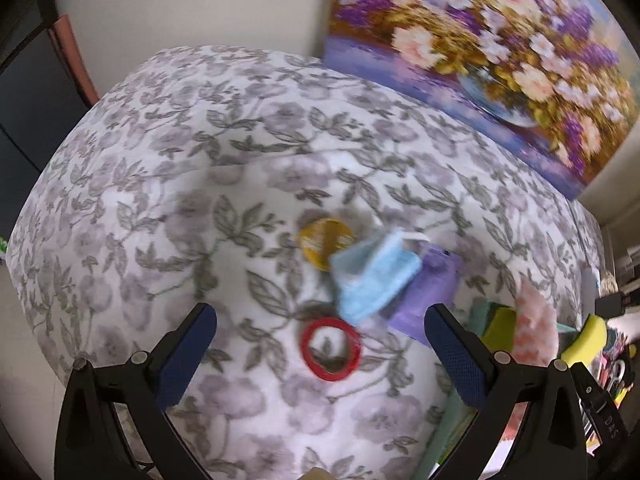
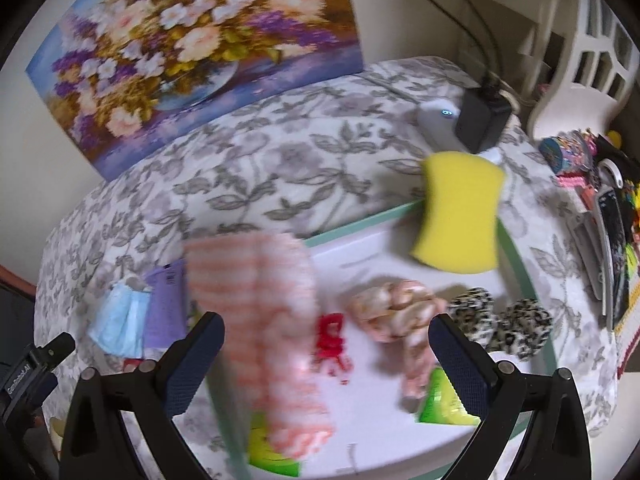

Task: Organize soft objects
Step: 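Move both tools back toward the blue mask and purple packet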

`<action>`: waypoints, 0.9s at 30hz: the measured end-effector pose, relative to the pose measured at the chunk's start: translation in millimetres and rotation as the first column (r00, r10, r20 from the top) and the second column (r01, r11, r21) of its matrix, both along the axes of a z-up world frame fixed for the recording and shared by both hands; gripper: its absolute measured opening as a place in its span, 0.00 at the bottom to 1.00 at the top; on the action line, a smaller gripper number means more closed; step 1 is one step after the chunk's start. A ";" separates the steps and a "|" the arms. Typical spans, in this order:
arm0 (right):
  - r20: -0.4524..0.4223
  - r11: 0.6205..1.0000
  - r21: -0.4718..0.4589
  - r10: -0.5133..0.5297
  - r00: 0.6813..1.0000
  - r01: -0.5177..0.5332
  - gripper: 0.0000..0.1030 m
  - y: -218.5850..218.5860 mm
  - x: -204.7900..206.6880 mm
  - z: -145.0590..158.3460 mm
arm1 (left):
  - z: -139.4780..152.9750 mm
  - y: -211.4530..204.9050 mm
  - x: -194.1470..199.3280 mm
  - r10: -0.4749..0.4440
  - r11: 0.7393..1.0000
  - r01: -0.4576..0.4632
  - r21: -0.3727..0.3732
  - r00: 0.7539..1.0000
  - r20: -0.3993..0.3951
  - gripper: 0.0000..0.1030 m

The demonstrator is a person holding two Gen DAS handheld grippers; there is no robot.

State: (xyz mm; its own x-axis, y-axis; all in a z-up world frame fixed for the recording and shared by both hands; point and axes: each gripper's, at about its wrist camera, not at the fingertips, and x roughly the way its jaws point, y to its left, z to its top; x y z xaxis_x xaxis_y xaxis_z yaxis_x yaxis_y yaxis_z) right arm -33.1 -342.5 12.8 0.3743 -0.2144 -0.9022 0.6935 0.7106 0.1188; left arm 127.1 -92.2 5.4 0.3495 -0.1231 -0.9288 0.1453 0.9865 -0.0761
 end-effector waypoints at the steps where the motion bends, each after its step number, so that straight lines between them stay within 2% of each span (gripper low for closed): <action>1: 0.001 1.000 -0.003 0.012 1.000 -0.012 1.00 7.2 5.3 1.1 | 0.5 5.3 2.0 0.010 1.000 -0.010 -0.002 1.000 0.001 1.00; 9: 0.019 0.992 -0.029 0.122 0.992 -0.122 1.00 59.5 39.0 9.6 | 4.7 51.4 18.1 0.092 0.995 -0.092 -0.026 0.996 0.018 1.00; 17: 0.028 0.968 -0.024 0.250 0.968 -0.249 1.00 109.3 72.8 3.3 | 0.4 84.2 30.6 0.159 0.986 -0.158 -0.049 0.987 0.016 1.00; 23: 0.013 0.954 -0.014 0.301 0.954 -0.301 1.00 123.6 86.3 -10.6 | -14.2 83.7 38.1 0.161 0.984 -0.164 -0.068 0.986 -0.046 1.00; 27: 0.007 0.949 -0.003 0.314 0.949 -0.314 0.97 128.0 94.1 -21.4 | -25.1 75.1 41.0 0.137 0.983 -0.147 -0.108 0.986 -0.094 1.00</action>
